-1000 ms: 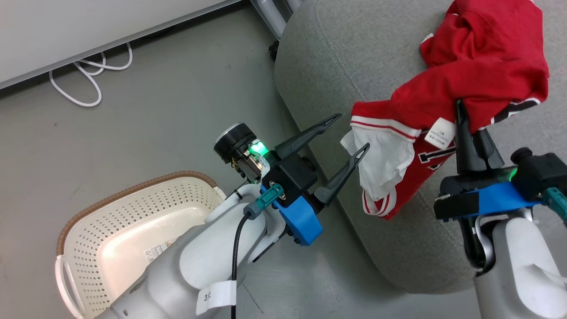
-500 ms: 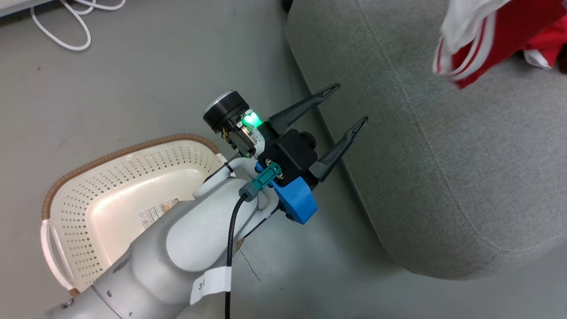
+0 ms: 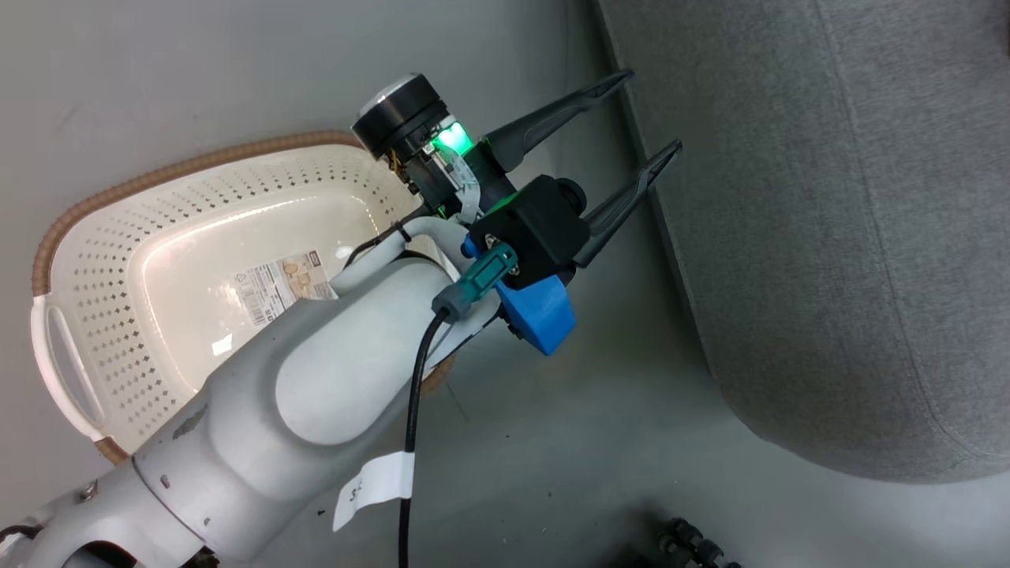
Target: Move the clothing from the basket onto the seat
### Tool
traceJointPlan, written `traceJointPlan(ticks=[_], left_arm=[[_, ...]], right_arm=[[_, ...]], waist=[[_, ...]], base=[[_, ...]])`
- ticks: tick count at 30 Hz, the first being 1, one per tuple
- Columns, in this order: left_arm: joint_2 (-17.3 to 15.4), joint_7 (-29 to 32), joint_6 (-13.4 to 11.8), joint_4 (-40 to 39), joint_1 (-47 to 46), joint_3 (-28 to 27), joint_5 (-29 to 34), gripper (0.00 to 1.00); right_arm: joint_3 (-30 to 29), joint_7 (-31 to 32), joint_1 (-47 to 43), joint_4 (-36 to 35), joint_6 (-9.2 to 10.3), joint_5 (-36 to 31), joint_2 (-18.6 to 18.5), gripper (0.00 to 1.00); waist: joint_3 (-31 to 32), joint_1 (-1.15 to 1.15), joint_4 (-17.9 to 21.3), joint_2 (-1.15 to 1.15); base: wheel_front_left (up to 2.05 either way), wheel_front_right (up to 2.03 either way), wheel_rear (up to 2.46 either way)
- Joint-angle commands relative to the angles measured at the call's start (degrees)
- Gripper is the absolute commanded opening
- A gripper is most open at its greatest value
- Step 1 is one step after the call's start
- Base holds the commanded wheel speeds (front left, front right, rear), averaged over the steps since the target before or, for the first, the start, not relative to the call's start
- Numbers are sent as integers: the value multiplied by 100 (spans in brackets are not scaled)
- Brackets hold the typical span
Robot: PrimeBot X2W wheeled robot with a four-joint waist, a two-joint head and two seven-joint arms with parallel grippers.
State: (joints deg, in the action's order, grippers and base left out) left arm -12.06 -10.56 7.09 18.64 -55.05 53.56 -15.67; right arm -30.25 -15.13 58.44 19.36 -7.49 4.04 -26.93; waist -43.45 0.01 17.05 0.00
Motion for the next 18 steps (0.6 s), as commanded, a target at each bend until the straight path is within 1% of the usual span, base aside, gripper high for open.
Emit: traceJointPlan(ticks=[1,7,13,18], left_arm=[[-51,12,-6,-35,-118,-13,33,100],[-144,31,-61,-114,-178,-22,44,100],[-238,79,-92,-174,-198,-28,23,100],[-311,105,-125,-225,-191,-13,8,100]], right_arm=[[-64,-4,-26,211,-1,-70,-48,0],[-174,-4,-305,868,-1,-302,169,0],[-285,-4,-600,1121,-1,-506,498,0],[-354,-3,-708,1460,-1,-634,675,0]], waist=[[-242,-1,-109,0],[-413,-1,-149,0],[-503,-1,-165,0],[-537,-1,-144,0]], base=[[0,0,0],[0,0,0],[0,0,0],[0,0,0]])
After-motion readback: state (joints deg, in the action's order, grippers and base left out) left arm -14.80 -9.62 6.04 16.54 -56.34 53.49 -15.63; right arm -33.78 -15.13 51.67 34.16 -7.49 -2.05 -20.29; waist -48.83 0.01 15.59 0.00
